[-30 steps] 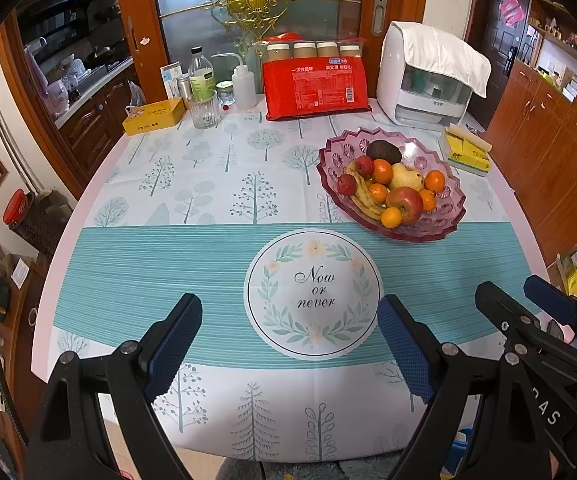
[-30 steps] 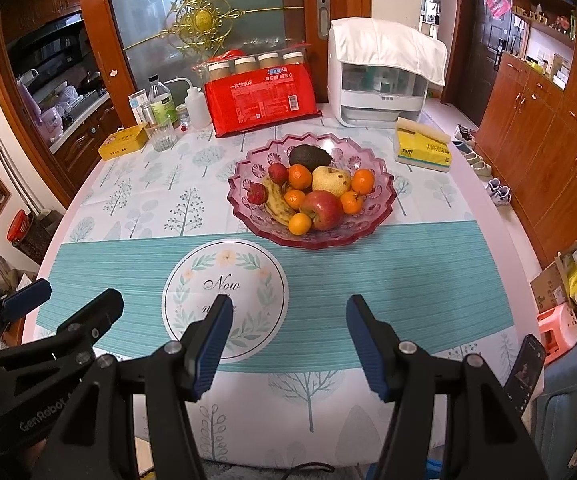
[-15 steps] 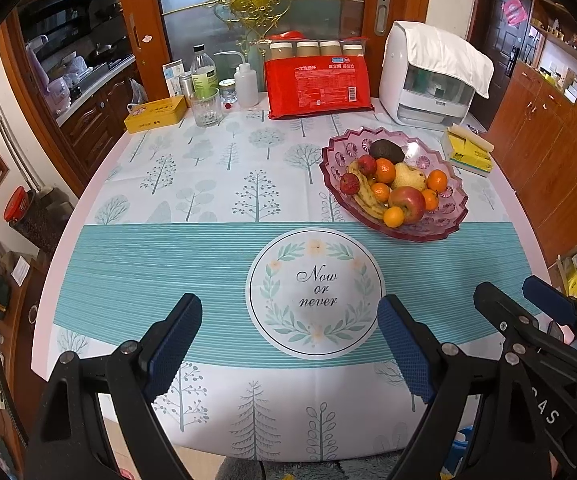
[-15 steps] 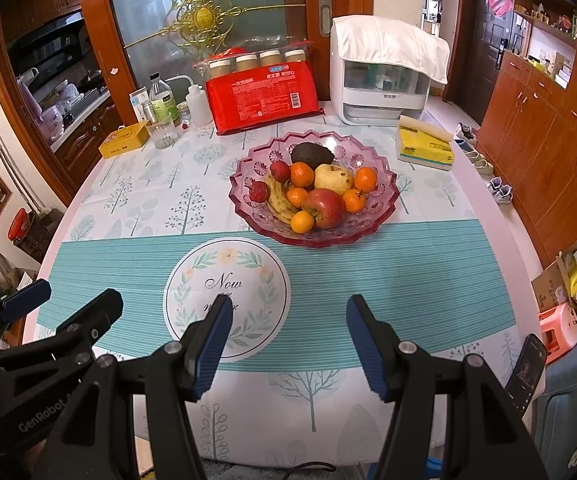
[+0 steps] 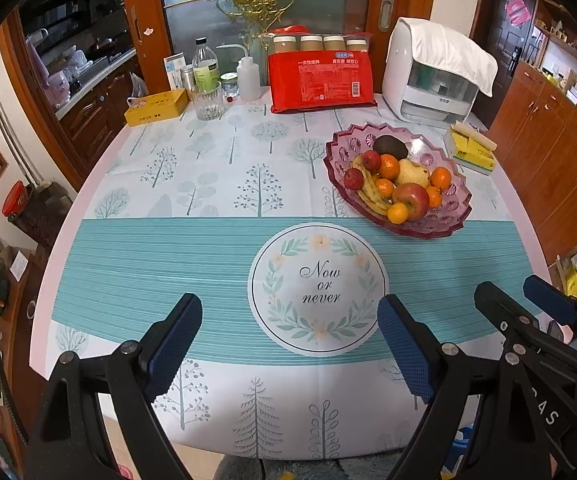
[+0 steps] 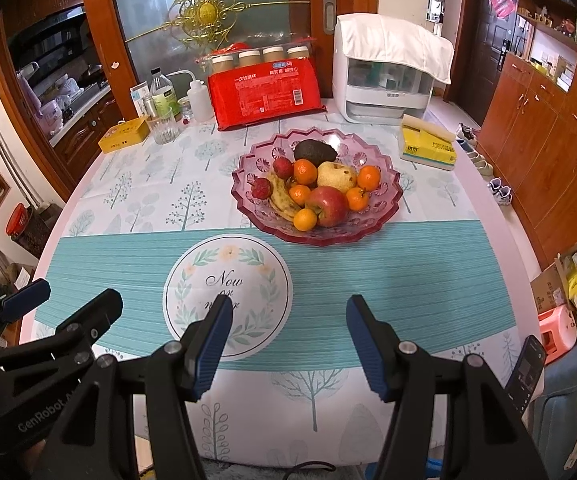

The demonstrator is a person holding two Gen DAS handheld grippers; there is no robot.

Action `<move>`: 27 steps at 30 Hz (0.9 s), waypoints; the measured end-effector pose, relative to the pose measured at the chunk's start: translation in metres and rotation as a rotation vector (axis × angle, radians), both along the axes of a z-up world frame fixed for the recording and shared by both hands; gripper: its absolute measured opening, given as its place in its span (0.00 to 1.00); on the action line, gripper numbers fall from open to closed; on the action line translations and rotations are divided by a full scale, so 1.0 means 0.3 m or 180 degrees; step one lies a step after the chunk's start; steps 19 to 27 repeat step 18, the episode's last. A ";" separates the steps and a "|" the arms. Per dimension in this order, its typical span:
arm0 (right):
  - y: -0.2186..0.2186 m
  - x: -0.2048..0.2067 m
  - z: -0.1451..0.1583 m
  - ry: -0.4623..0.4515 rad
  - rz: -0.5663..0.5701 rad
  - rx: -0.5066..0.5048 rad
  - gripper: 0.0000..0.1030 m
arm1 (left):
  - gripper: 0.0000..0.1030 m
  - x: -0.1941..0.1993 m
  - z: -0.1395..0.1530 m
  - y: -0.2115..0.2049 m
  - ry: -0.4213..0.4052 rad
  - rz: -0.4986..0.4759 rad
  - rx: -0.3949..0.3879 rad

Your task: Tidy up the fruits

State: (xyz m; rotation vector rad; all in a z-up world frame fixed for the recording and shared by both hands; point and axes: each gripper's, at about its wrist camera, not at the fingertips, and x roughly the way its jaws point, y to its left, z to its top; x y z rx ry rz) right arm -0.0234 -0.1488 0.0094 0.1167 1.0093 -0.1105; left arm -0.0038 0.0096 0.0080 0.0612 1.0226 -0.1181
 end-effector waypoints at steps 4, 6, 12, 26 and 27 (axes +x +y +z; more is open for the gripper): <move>0.000 0.005 0.002 0.0004 0.0001 -0.0003 0.58 | 0.86 0.002 0.000 0.002 -0.0001 0.0003 0.0009; 0.002 0.005 0.002 0.0003 0.0000 0.0000 0.58 | 0.86 0.002 -0.003 0.003 0.0004 0.0001 0.0003; 0.002 0.008 0.002 0.0007 0.0002 -0.0001 0.58 | 0.86 0.009 -0.011 0.006 0.0023 0.0006 0.0011; 0.003 0.021 0.000 0.0023 -0.0001 -0.0010 0.58 | 0.86 0.022 -0.021 0.006 0.0067 0.0003 0.0023; 0.003 0.021 0.000 0.0023 -0.0001 -0.0010 0.58 | 0.86 0.022 -0.021 0.006 0.0067 0.0003 0.0023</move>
